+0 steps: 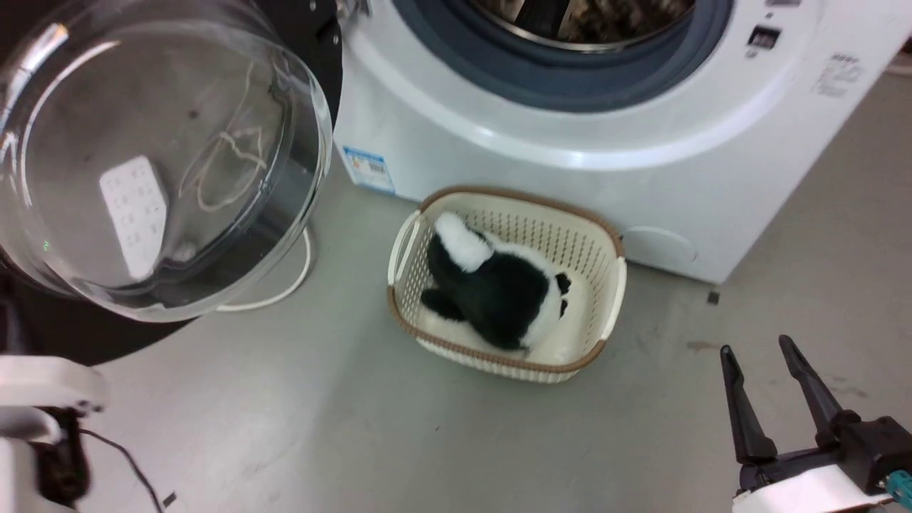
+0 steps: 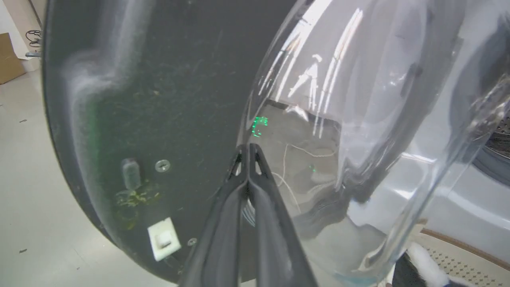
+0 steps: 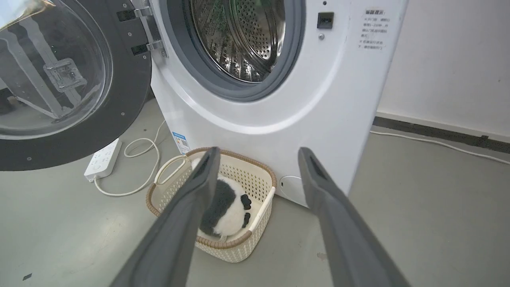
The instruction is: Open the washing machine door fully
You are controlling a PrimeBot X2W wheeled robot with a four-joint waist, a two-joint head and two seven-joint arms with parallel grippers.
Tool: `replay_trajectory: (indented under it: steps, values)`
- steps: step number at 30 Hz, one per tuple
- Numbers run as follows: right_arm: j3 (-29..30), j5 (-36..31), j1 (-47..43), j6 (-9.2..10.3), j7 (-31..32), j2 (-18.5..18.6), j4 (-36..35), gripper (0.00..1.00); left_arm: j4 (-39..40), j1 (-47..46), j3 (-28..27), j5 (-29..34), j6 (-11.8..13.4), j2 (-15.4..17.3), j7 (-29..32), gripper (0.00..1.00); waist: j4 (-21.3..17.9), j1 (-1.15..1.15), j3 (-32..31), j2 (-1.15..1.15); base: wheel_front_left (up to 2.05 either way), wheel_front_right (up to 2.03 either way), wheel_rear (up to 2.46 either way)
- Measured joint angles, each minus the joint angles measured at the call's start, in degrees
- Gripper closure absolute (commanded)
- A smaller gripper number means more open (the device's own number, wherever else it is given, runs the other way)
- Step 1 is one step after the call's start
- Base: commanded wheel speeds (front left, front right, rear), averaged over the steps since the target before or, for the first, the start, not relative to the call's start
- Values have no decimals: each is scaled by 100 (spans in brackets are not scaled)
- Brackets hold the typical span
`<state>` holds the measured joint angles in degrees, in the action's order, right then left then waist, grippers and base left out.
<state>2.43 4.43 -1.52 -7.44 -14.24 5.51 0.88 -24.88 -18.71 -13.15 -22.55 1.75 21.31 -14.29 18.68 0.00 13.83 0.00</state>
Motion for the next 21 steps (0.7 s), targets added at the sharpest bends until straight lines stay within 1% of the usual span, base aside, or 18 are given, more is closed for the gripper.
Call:
replay_trajectory:
  steps: [1,2,3,7,9,10,11,13,19,20,21]
  values:
    - [31,-1,2,0,-3,-3,16,0,176,93,44,36,-37,-82,-23,100,-21,0,-72,0,0,0,0]
    - [59,-1,2,0,-7,-12,23,0,363,196,91,34,-125,-156,-35,100,-47,0,-144,0,0,0,0]
    - [82,-1,3,0,-8,-24,27,0,535,294,99,34,-142,-237,-38,100,-78,-1,-216,0,0,0,0]
    - [186,-38,74,0,-24,-54,23,0,1245,749,194,240,-141,-459,-41,100,-256,-1,-493,0,0,0,0]
    - [227,-89,83,0,-25,-60,12,0,1545,1002,312,314,-138,-631,-42,100,-373,-1,-622,0,0,0,0]
    - [245,-100,83,0,-25,-67,4,0,1658,1134,390,328,-142,-730,-41,84,-435,-1,-683,0,0,0,0]
    - [268,-105,81,0,-26,-75,-8,0,1755,1267,461,337,-121,-834,-42,0,-501,-1,-738,0,0,0,0]
    - [296,-133,71,0,-49,-86,-21,0,1911,1518,604,401,-75,-998,-38,0,-638,-1,-845,0,0,0,0]
    - [274,-194,-24,0,-51,-152,-111,0,2256,2031,993,642,-48,-1190,-38,0,-1051,-1,-1106,0,0,0,0]
    - [258,-196,-117,0,-51,-179,-114,0,2324,2209,1192,733,-49,-1332,-40,0,-1245,0,-1209,0,0,0,0]
    - [259,-196,-150,0,-51,-187,-111,0,2332,2254,1255,742,-49,-1382,-40,0,-1307,0,-1243,0,0,0,0]
